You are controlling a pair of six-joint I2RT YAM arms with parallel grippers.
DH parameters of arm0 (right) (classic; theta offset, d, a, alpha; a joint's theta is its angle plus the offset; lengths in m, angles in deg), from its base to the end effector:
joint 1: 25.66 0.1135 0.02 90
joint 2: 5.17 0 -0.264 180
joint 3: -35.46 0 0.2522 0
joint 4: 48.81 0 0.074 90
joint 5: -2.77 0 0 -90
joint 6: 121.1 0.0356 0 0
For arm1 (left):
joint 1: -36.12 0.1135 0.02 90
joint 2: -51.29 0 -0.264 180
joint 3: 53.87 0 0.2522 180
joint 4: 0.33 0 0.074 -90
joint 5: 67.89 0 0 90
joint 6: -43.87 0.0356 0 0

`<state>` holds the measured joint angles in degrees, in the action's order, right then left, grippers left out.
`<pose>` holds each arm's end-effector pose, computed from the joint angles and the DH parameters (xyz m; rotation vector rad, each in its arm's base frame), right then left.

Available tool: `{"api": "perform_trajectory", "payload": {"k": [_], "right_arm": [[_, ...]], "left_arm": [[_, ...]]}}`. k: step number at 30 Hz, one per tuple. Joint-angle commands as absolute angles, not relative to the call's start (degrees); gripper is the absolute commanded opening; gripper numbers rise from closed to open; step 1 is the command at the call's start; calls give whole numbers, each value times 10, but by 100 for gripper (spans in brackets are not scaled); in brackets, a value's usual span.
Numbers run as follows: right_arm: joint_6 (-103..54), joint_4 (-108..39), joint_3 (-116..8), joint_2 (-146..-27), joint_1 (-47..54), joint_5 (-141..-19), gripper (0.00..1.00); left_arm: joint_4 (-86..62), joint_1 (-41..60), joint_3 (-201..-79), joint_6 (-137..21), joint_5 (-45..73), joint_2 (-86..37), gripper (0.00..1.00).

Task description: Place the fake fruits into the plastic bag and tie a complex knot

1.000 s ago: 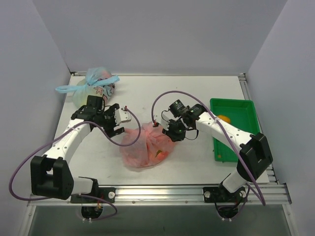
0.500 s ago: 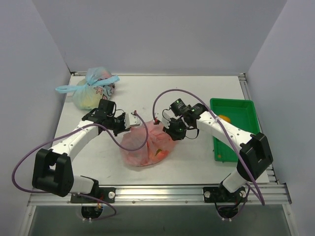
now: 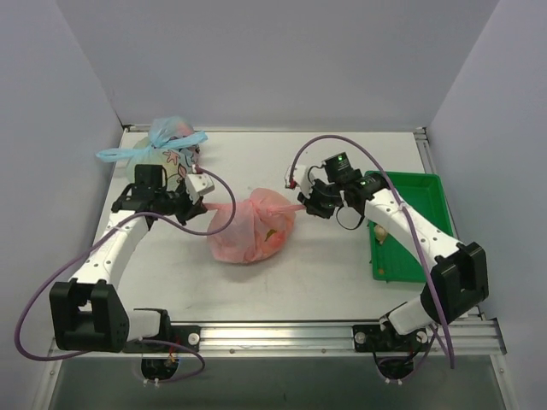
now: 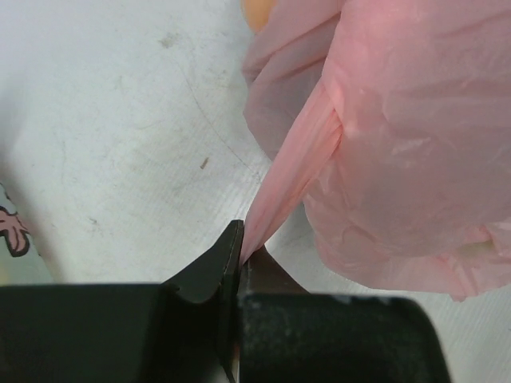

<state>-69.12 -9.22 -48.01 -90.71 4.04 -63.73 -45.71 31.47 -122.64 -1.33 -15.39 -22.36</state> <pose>0.2806 0.1764 0.2967 -1.4253 1.7481 0.3928 0.2597 -0.0429 0.2667 1.1900 1.9253 -0.4376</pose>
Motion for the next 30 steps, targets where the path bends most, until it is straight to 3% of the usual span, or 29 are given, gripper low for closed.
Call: {"api": "perform_trajectory", "payload": {"k": [1,7,14,25,30], "right_arm": [[-749,20,-454,-863,-68,-773,0],[-768,2,-412,-896,-111,-769,0],[-724,-14,-417,-961,-75,-747,0],[-720,38,-635,-978,-136,-712,0],[-753,42,-535,-946,-140,-711,0]], "left_arm": [[-477,411,-1274,-20,-74,-203,0],[-487,419,-1247,0,-81,-215,0],[-477,331,-1211,-36,-32,-254,0],[-456,377,-1432,-179,-89,-284,0],[-470,392,-1333,-119,-99,-241,0]]}}
